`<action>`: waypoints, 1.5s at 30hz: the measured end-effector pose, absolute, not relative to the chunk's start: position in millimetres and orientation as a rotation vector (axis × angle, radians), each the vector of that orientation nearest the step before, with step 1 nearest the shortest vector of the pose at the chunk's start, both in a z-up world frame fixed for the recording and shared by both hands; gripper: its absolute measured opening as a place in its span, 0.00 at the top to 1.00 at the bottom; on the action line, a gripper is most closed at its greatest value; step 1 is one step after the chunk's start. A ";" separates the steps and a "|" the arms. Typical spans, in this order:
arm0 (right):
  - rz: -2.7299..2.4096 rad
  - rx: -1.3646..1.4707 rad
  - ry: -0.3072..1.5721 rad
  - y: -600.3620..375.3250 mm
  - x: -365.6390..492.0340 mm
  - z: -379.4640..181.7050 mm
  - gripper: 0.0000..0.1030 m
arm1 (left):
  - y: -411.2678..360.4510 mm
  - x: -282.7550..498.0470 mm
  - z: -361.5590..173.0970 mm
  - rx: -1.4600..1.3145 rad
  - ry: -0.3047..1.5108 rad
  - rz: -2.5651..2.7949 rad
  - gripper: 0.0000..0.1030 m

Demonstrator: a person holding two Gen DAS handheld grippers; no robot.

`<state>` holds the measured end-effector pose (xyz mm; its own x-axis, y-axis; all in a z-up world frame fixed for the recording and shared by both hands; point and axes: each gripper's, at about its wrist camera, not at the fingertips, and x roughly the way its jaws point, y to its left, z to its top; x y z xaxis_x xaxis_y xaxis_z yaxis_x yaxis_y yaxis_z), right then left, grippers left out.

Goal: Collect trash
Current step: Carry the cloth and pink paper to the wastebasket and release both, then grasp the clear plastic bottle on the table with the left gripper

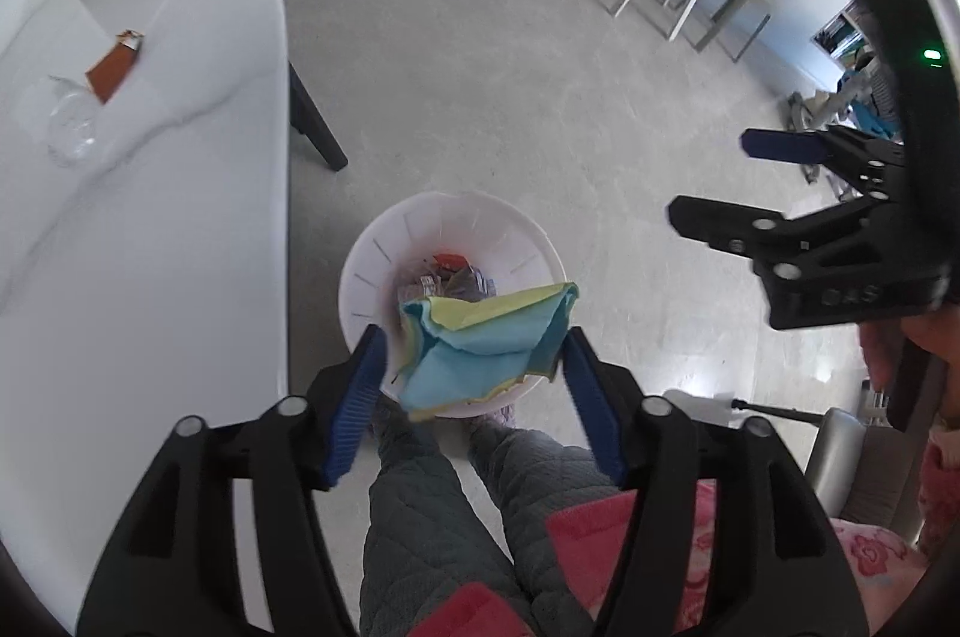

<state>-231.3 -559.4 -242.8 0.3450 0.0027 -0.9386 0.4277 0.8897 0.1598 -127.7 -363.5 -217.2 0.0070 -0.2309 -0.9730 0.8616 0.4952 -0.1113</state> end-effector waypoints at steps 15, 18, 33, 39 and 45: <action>-0.289 0.444 1.174 -559.1 -221.7 -235.3 0.03 | -344.3 -106.0 -141.2 0.511 1.129 -0.844 0.12; -0.275 0.423 1.169 -554.7 -207.5 -230.1 0.03 | -338.4 -95.6 -131.7 0.486 1.116 -0.824 0.12; -0.179 0.373 1.177 -508.7 -143.0 -221.9 0.03 | -277.1 -10.2 -158.1 0.262 1.300 -0.616 0.12; -0.170 0.377 1.195 -497.7 -126.0 -223.1 0.03 | -282.5 63.8 -169.4 0.168 1.379 -0.504 0.12; -0.159 0.371 1.189 -486.1 -98.9 -218.3 0.03 | -290.6 153.5 -179.7 0.009 1.436 -0.344 0.12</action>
